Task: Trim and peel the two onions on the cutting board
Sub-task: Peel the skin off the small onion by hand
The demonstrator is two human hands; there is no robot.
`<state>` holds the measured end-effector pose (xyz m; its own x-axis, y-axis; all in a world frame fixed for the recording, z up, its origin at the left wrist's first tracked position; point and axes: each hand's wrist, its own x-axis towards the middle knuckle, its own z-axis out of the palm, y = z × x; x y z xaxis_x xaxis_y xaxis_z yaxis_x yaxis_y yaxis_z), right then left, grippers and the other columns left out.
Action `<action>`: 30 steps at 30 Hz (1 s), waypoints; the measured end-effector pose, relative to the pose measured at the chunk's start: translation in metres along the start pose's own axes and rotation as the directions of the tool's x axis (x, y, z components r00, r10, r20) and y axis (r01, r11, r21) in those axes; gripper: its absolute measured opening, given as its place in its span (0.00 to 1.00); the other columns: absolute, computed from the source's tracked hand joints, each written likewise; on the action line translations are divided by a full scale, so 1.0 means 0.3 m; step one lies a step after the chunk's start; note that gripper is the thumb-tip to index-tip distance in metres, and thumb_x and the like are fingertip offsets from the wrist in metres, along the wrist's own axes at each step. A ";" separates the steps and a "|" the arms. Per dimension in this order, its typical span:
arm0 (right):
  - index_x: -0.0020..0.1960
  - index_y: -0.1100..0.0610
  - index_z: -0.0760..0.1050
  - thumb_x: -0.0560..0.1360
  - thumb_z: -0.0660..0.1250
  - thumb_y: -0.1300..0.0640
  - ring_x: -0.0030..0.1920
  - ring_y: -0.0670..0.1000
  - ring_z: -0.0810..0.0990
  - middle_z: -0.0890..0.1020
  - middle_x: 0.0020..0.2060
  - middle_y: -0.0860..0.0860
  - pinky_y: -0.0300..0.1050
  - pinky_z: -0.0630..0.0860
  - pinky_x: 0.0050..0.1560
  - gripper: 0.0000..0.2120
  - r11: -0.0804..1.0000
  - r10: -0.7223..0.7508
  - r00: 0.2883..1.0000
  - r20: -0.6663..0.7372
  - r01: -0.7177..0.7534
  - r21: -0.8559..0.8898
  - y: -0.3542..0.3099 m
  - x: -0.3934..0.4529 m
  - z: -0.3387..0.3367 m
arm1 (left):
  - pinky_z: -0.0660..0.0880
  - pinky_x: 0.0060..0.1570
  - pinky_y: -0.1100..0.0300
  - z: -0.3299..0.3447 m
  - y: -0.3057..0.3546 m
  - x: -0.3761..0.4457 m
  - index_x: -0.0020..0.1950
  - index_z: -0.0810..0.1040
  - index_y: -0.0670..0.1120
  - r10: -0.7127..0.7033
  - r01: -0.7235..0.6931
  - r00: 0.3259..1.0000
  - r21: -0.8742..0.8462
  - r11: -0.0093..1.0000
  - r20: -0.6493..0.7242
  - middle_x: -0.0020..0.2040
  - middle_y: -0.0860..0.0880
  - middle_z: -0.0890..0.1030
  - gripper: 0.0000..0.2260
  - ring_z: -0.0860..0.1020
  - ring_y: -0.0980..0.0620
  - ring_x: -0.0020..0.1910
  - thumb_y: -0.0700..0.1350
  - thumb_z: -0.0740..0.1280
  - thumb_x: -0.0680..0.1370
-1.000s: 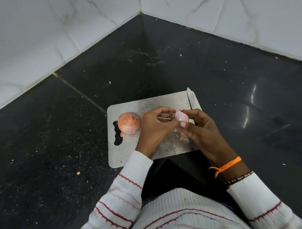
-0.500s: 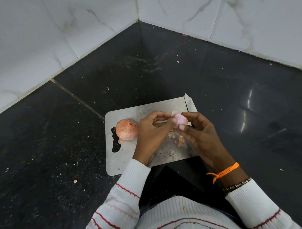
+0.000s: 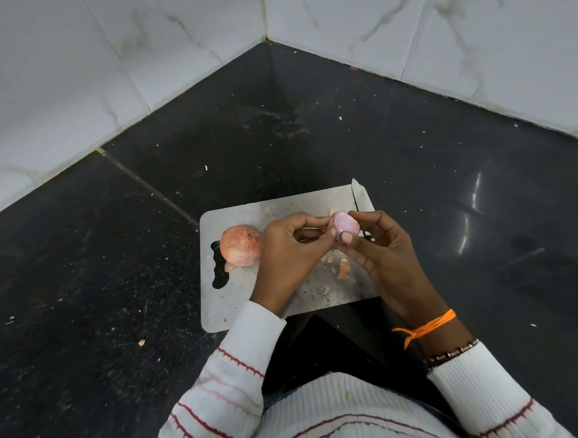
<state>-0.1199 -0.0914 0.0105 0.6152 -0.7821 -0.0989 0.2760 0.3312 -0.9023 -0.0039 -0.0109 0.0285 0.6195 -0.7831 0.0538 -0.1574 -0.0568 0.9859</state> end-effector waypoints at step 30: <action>0.46 0.63 0.75 0.63 0.70 0.68 0.50 0.53 0.83 0.85 0.45 0.51 0.42 0.81 0.46 0.12 0.999 0.045 0.999 -0.009 -0.045 0.030 0.009 -0.015 -0.006 | 0.78 0.43 0.67 0.001 -0.003 -0.011 0.49 0.84 0.44 0.044 -0.046 0.999 0.090 0.995 0.026 0.40 0.57 0.83 0.08 0.83 0.59 0.41 0.40 0.74 0.70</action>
<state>-0.1232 -0.0879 0.0077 0.6206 -0.7709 -0.1434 0.2701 0.3818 -0.8839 -0.0062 -0.0085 0.0275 0.5916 -0.8008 0.0931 -0.2546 -0.0761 0.9640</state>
